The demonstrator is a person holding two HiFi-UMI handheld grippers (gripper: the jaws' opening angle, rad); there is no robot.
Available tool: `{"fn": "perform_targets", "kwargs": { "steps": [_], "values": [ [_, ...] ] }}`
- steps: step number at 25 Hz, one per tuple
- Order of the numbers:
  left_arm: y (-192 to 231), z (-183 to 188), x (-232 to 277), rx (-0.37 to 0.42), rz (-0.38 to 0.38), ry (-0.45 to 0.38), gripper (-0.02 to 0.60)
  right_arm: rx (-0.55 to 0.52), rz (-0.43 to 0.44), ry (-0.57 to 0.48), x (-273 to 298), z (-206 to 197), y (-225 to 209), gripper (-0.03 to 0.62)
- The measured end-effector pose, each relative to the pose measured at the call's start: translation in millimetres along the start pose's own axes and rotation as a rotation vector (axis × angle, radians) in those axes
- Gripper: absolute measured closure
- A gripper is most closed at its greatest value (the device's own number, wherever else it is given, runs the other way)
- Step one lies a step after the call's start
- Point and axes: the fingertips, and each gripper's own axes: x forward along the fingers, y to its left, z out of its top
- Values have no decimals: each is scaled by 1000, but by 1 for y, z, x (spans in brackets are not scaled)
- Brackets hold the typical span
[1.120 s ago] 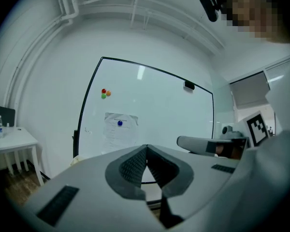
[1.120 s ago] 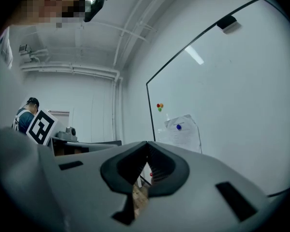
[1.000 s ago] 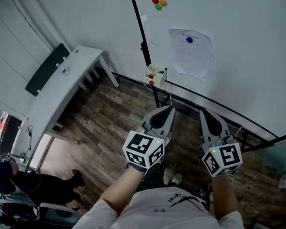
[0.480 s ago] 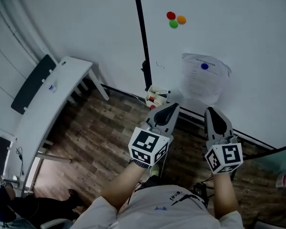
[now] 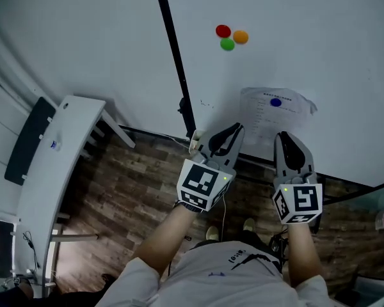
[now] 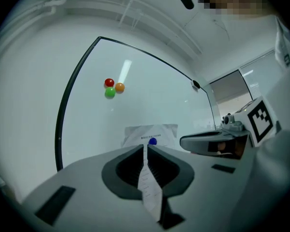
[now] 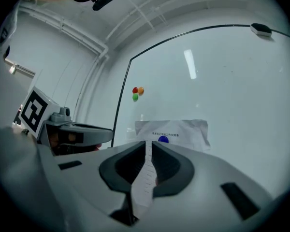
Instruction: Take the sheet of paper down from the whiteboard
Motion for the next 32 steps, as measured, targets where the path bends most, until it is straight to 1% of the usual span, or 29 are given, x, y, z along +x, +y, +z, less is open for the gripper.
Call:
{"fn": "perform_targets", "kwargs": {
  "steps": [2, 4, 6, 9, 12, 16, 19, 22, 24, 27, 30, 32],
  "values": [
    [8, 1, 10, 11, 1, -3, 548, -18, -12, 2, 11, -3, -4, 535],
    [14, 2, 20, 31, 3, -4, 515, -51, -30, 0, 21, -3, -9, 526],
    [20, 5, 32, 68, 19, -8, 491, -79, -46, 0, 31, -4, -14, 517],
    [32, 10, 45, 108, 50, -21, 472, -118, -61, 8, 42, -9, -18, 510],
    [39, 13, 57, 151, 56, -27, 469, -150, -83, 10, 49, -12, -23, 507],
    [44, 21, 68, 215, 41, -34, 469, -187, -111, -8, 59, -12, -24, 499],
    [40, 27, 72, 259, 10, -50, 469, -260, -151, -23, 66, -10, -24, 485],
    [33, 27, 77, 292, -18, -45, 469, -347, -185, -17, 72, -8, -24, 464],
    [31, 27, 79, 305, -25, -43, 469, -391, -200, -5, 75, -5, -23, 459],
    [34, 29, 79, 307, -9, -51, 469, -430, -211, 4, 78, -3, -22, 458],
    [39, 29, 77, 288, 7, -60, 469, -449, -218, 3, 79, -3, -22, 459],
    [42, 29, 78, 279, 9, -69, 469, -435, -230, 4, 80, -8, -24, 457]
  ]
}}
